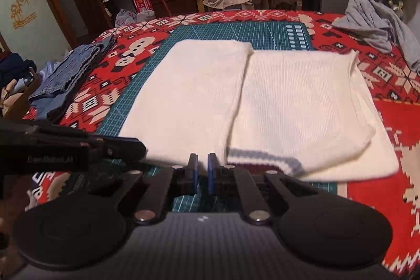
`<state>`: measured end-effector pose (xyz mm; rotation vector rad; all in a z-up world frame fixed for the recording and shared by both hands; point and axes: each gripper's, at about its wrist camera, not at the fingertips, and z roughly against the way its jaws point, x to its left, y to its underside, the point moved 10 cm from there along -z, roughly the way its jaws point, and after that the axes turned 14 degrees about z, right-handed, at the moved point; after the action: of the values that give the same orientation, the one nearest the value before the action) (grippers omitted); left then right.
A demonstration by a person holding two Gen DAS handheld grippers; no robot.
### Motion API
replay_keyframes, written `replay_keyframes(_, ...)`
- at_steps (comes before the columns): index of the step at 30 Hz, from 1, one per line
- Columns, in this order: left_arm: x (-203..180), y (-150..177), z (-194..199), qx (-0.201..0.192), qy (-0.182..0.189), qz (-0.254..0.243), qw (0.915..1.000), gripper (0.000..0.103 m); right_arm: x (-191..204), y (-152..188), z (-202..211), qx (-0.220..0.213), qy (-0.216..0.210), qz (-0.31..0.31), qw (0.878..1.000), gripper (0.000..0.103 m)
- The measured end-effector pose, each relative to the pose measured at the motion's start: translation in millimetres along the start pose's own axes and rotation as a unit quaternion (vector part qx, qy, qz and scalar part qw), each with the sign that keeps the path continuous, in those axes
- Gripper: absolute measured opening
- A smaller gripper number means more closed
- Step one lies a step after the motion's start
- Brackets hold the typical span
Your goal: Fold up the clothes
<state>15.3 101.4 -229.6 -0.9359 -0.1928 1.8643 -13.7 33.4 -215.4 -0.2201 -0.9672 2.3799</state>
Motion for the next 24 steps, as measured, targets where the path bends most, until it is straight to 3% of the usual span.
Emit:
replay_keyframes(5, -15, -16, 5, -0.024, 0.029, 0.005, 0.9993, 0.002, -8, -5, 15, -0.023, 0.019, -0.010, 0.999, 0.010)
replay_keyframes(11, -17, -15, -29, 0.005, 0.024, 0.009, 0.9997, 0.002, -4, -30, 5, -0.053, 0.024, 0.005, 0.998, 0.010)
replay_keyframes(15, -11, -5, -29, 0.017, 0.011, 0.005, 0.9998, 0.002, -3, -15, -15, -0.028, 0.019, -0.015, 0.999, 0.005)
replay_keyframes(24, -12, 9, -9, 0.012, -0.009, -0.040, 0.9991, 0.002, 6, 10, 5, -0.019, 0.011, 0.003, 1.000, 0.009)
